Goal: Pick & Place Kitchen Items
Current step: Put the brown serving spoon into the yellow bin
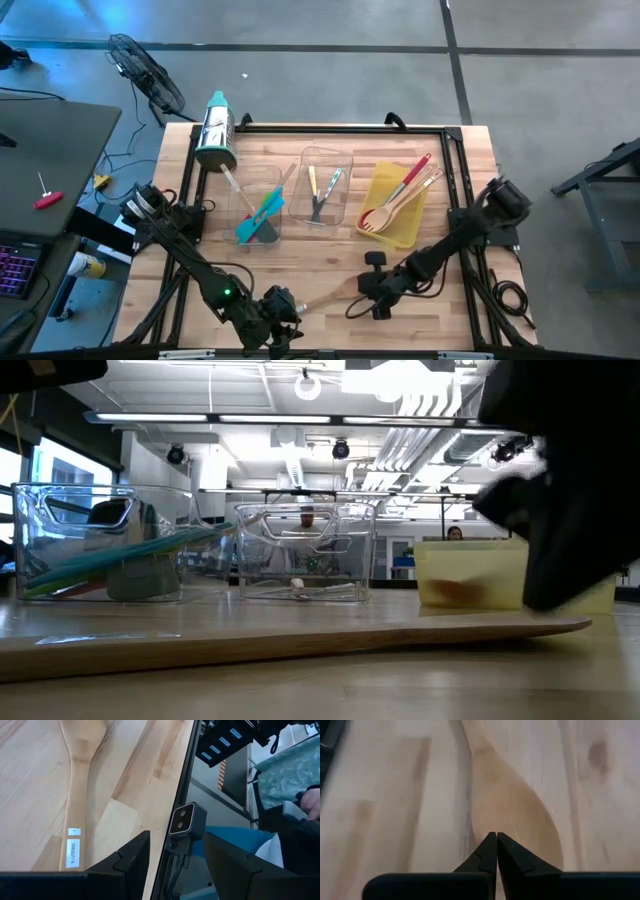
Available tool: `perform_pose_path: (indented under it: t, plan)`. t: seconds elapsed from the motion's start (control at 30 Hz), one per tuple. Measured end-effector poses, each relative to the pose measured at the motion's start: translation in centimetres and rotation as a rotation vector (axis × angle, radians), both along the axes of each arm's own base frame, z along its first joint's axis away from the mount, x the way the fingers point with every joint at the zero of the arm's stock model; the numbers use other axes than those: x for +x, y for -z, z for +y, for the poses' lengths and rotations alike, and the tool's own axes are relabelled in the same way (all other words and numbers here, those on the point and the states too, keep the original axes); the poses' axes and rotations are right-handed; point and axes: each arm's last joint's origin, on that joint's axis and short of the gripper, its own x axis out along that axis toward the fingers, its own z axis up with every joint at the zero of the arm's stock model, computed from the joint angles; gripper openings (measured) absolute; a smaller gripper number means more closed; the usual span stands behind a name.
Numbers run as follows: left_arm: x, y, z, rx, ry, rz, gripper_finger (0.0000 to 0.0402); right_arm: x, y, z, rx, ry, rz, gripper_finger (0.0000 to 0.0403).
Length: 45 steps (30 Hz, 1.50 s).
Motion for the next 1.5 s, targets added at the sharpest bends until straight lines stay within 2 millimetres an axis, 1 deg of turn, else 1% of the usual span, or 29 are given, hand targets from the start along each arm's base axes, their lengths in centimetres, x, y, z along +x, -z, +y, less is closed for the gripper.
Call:
perform_pose_path:
  t: [0.07,0.2,0.33,0.4,0.53,0.7,0.83,0.93,1.07,1.13,1.2,1.37,1.5]
  plan:
    - [0.0,0.0,0.0,0.0,0.0,0.0,0.018,0.1,1.3,0.1,-0.011,0.0,0.037,0.0004]
    - [0.0,0.0,0.0,0.0,0.0,0.0,0.018,0.9,3.7,0.6,0.008,0.009,0.052,0.0003]
    - [0.0,0.0,0.0,0.0,0.0,0.0,0.018,1.9,5.4,1.2,0.09,-0.012,0.006,0.0004]
    - [0.0,0.0,0.0,0.0,-0.001,0.0,0.018,2.4,5.8,1.4,0.137,-0.032,-0.019,0.0003]
    - [0.0,0.0,0.0,-0.015,-0.003,0.0,0.018,2.6,5.9,1.3,0.164,-0.044,-0.033,0.0004]
    - [0.0,-0.5,-0.3,-0.099,0.038,0.043,0.018,2.9,6.0,0.8,0.165,-0.029,-0.024,0.0004]
    - [-0.3,-0.6,-0.7,-0.25,0.095,0.16,0.018,3.0,6.0,0.7,0.163,-0.028,-0.025,0.0003]
    - [-0.7,-0.1,-0.7,-0.312,0.098,0.283,0.018,3.0,6.0,0.6,0.163,-0.026,-0.025,0.0004]
    - [-1.9,1.3,0.3,-0.272,0.009,0.519,0.018,3.0,6.0,0.6,0.161,-0.024,-0.026,0.0003]
    - [-2.4,1.8,0.7,-0.236,-0.032,0.593,0.018,3.0,6.0,0.6,0.16,-0.023,-0.027,0.0004]
    - [-2.5,1.9,0.9,-0.224,-0.041,0.608,0.018,3.0,6.0,0.6,0.16,-0.022,-0.028,0.0003]
    - [-2.4,1.8,0.7,-0.219,-0.01,0.584,0.018,3.0,5.9,0.6,0.169,-0.027,-0.03,0.0003]
    - [-2.7,2.7,1.0,-0.213,-0.004,0.616,0.018,3.1,5.9,0.6,0.167,-0.025,-0.032,0.0004]
